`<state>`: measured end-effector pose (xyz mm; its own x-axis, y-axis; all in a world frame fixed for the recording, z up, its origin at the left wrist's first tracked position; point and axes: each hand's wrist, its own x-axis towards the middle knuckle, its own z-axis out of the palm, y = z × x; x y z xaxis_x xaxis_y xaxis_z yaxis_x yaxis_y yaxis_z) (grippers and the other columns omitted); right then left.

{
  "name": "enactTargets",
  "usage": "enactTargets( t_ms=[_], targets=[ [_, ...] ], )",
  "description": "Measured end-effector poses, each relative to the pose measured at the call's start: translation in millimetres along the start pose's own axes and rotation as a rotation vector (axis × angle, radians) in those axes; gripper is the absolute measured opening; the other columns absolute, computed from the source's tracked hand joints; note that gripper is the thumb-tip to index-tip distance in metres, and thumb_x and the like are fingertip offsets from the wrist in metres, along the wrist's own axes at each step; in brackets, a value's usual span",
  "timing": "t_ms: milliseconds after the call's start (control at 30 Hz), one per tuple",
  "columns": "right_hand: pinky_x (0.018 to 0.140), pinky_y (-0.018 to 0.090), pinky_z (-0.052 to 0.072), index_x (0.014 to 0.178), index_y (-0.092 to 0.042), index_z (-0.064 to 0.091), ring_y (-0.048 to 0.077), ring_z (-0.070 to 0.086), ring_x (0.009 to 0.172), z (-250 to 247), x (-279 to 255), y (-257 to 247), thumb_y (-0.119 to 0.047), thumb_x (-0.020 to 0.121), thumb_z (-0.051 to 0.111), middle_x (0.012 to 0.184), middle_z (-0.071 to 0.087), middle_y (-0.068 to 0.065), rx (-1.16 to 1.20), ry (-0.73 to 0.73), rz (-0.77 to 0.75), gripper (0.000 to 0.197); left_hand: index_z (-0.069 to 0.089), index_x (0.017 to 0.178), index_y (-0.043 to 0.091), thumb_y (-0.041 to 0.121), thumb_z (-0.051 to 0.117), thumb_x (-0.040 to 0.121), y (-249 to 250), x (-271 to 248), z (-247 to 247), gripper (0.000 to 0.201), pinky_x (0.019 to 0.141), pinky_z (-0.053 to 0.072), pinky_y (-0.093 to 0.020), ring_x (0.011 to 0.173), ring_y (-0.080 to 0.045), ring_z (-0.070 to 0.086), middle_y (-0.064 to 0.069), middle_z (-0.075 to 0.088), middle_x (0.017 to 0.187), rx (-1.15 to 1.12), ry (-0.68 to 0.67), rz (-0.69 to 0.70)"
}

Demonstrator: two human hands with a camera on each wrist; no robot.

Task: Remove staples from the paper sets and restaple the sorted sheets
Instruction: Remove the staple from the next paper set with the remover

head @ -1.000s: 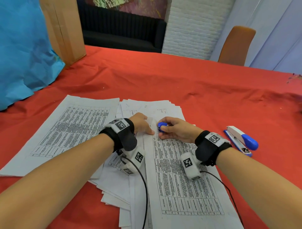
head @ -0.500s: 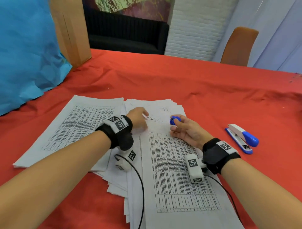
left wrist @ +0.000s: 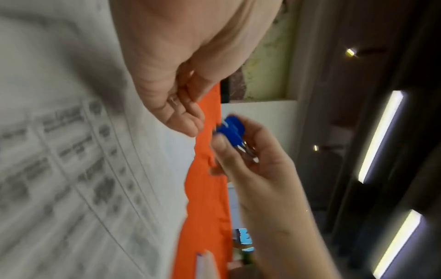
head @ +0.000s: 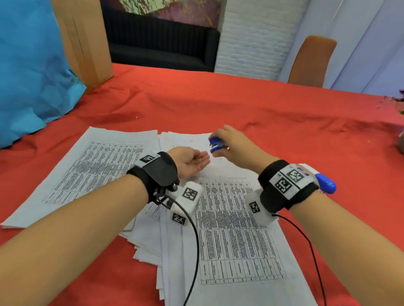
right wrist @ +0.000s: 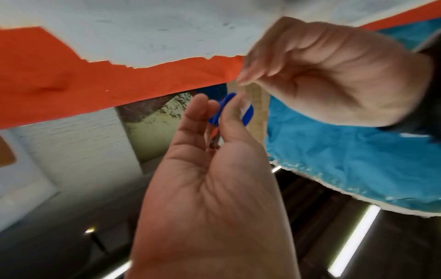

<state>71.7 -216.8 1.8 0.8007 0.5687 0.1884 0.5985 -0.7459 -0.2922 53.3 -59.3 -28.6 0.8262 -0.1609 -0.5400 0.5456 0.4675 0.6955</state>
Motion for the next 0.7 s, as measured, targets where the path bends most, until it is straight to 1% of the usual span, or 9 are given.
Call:
enactTargets(
  t_ms=[33,67,133,200,300,367,500,600,700],
  targets=[
    [0.083,0.028,0.038,0.117,-0.008,0.06,0.026,0.053,0.101,-1,0,6,-0.01,0.081,0.072,0.106,0.05,0.005,-0.041,-0.038,0.028,0.038,0.054,0.079,-0.001,0.009,0.04,0.101,2,2,-1,0.028,0.056,0.053,-0.017,0.064,-0.016,0.052,-0.01,0.054,0.075,0.207,0.051,0.071],
    [0.083,0.028,0.039,0.117,-0.008,0.061,0.027,0.054,0.101,2,-1,11,-0.01,0.082,0.071,0.107,0.051,0.006,-0.095,-0.112,0.044,0.037,0.055,0.077,0.002,0.009,0.047,0.098,5,2,-1,0.024,0.049,0.049,-0.017,0.061,-0.014,0.051,-0.008,0.053,0.072,0.469,0.094,0.147],
    [0.085,0.031,0.042,0.117,-0.01,0.062,0.026,0.055,0.101,13,-5,13,-0.007,0.083,0.069,0.111,0.054,0.006,-0.196,-0.255,0.033,0.035,0.057,0.074,0.006,0.013,0.059,0.091,8,2,1,0.018,0.048,0.043,-0.02,0.057,-0.014,0.048,-0.005,0.053,0.067,0.975,0.139,0.276],
    [0.082,0.034,0.044,0.118,-0.012,0.062,0.025,0.056,0.098,23,-7,11,-0.007,0.084,0.068,0.11,0.053,0.004,-0.249,-0.318,0.016,0.035,0.055,0.069,0.009,0.018,0.063,0.087,8,4,4,0.022,0.05,0.038,-0.022,0.053,-0.015,0.045,-0.004,0.051,0.062,1.26,0.119,0.296],
    [0.074,0.032,0.042,0.115,-0.013,0.061,0.024,0.057,0.091,26,-6,6,-0.007,0.085,0.066,0.105,0.05,0.002,-0.295,-0.352,-0.01,0.032,0.048,0.063,0.01,0.022,0.067,0.083,3,8,10,0.031,0.045,0.031,-0.023,0.048,-0.016,0.038,-0.003,0.045,0.057,1.446,0.128,0.254],
    [0.074,0.035,0.045,0.112,-0.014,0.062,0.024,0.058,0.089,25,-4,4,-0.007,0.085,0.065,0.103,0.05,0.001,-0.318,-0.372,-0.033,0.029,0.044,0.061,0.01,0.024,0.069,0.083,-1,14,12,0.036,0.046,0.031,-0.024,0.048,-0.016,0.038,-0.004,0.043,0.057,1.52,0.125,0.237],
    [0.071,0.036,0.047,0.109,-0.013,0.064,0.024,0.06,0.087,26,-4,2,-0.001,0.084,0.062,0.101,0.051,0.001,-0.34,-0.408,-0.037,0.027,0.05,0.061,0.012,0.027,0.067,0.085,-4,21,12,0.032,0.049,0.035,-0.024,0.05,-0.016,0.044,-0.002,0.05,0.057,1.62,0.109,0.171],
    [0.069,0.032,0.048,0.106,-0.011,0.063,0.019,0.062,0.085,28,-4,-2,0.002,0.088,0.054,0.104,0.05,0.0,-0.374,-0.424,-0.044,0.024,0.049,0.061,0.012,0.026,0.067,0.085,-5,24,14,0.033,0.053,0.038,-0.025,0.053,-0.018,0.047,-0.001,0.05,0.058,1.695,0.115,0.156],
    [0.068,0.034,0.045,0.108,-0.011,0.06,0.022,0.057,0.083,30,-4,-3,-0.002,0.09,0.053,0.106,0.048,0.002,-0.414,-0.434,-0.064,0.021,0.049,0.061,0.012,0.026,0.067,0.084,-4,26,15,0.033,0.048,0.037,-0.024,0.048,-0.015,0.046,-0.001,0.051,0.057,1.732,0.117,0.145]
  ],
)
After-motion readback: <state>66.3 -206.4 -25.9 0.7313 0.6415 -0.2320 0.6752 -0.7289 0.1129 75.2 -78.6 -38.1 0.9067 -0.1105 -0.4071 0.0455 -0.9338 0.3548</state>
